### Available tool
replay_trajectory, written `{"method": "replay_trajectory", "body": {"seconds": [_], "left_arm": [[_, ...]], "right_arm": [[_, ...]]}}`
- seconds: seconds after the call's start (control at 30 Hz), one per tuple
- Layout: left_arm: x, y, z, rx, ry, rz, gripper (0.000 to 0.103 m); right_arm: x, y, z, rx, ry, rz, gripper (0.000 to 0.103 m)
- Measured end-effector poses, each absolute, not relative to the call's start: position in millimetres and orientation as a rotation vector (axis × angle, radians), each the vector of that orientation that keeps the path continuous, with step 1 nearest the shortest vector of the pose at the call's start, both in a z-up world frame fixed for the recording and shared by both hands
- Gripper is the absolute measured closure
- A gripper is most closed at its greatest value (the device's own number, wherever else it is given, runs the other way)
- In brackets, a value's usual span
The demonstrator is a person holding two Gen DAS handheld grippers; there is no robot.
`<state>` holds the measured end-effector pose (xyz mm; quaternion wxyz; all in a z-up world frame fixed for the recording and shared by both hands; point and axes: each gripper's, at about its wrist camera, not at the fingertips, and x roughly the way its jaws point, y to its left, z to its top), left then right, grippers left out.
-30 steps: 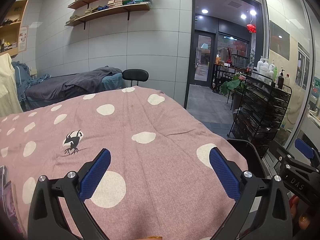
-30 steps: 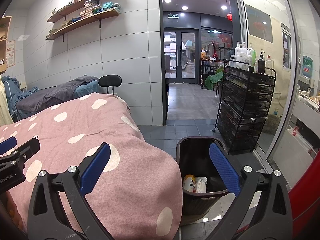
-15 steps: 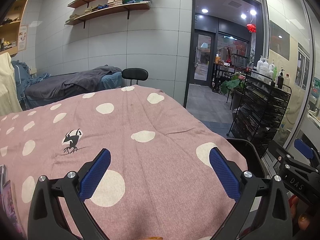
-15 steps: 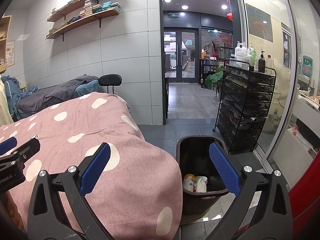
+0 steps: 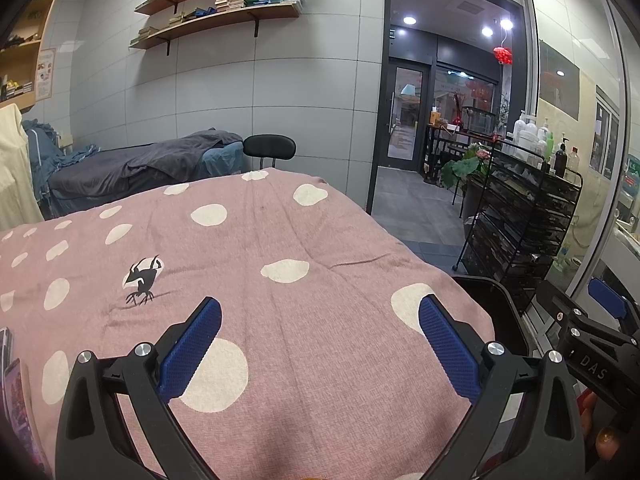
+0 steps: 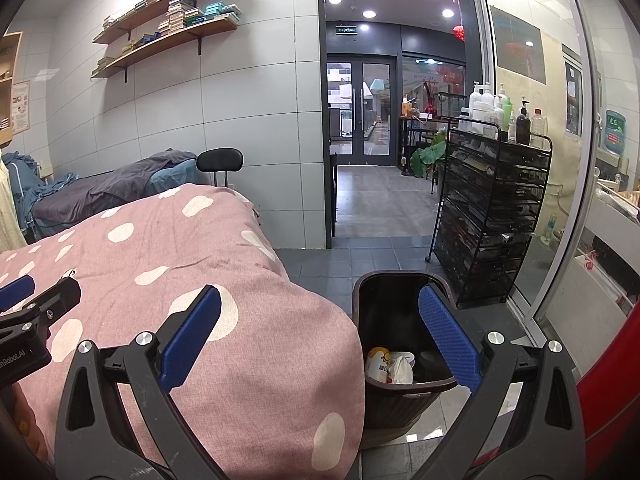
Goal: Collect trash
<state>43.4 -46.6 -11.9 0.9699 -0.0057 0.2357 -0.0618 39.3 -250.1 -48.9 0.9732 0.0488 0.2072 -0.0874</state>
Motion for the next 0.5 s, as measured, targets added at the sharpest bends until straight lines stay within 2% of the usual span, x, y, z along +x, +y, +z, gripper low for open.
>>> {"method": "replay_trajectory", "body": {"seconds": [0.5], "left_arm": [[41.8, -51.3, -14.4, -0.016, 0.494, -0.137, 0.006]], "right_arm": [[40.3, -247.1, -50.3, 0.096, 0.422, -0.177, 0.006]]}}
